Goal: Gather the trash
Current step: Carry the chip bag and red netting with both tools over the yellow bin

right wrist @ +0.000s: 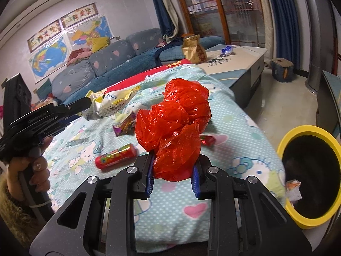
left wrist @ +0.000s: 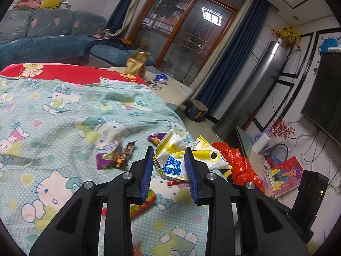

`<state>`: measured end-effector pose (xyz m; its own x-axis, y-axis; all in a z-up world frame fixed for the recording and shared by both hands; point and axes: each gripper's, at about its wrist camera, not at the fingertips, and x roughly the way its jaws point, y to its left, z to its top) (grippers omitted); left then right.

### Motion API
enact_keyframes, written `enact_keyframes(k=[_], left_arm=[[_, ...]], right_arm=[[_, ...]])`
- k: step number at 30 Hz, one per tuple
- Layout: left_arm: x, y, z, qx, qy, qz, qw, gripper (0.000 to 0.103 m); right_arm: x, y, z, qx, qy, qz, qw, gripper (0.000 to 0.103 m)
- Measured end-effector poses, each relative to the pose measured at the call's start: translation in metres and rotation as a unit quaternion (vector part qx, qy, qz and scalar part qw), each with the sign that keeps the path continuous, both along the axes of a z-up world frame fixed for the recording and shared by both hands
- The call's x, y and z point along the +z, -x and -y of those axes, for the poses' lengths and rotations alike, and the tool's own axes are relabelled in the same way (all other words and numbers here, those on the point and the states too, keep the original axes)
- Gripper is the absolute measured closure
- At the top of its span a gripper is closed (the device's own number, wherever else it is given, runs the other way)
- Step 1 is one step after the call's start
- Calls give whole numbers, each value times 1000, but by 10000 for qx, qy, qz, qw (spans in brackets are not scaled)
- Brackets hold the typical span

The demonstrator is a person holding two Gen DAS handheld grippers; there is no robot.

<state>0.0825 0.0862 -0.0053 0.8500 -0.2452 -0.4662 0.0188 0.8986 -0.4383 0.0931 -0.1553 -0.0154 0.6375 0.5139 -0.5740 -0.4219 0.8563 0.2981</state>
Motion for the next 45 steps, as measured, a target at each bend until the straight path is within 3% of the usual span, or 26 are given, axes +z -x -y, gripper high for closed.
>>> enact_keyframes(k=[25,45], left_arm=[[8,-17,76,-712,-277,51,9971,75],[1,-29,146,-1407,-598,-28,9882,75]], right_arm=[[6,-6,82,-937,-13,121,9955,82],[2,-20,157,-1819,17,101,9833,82]])
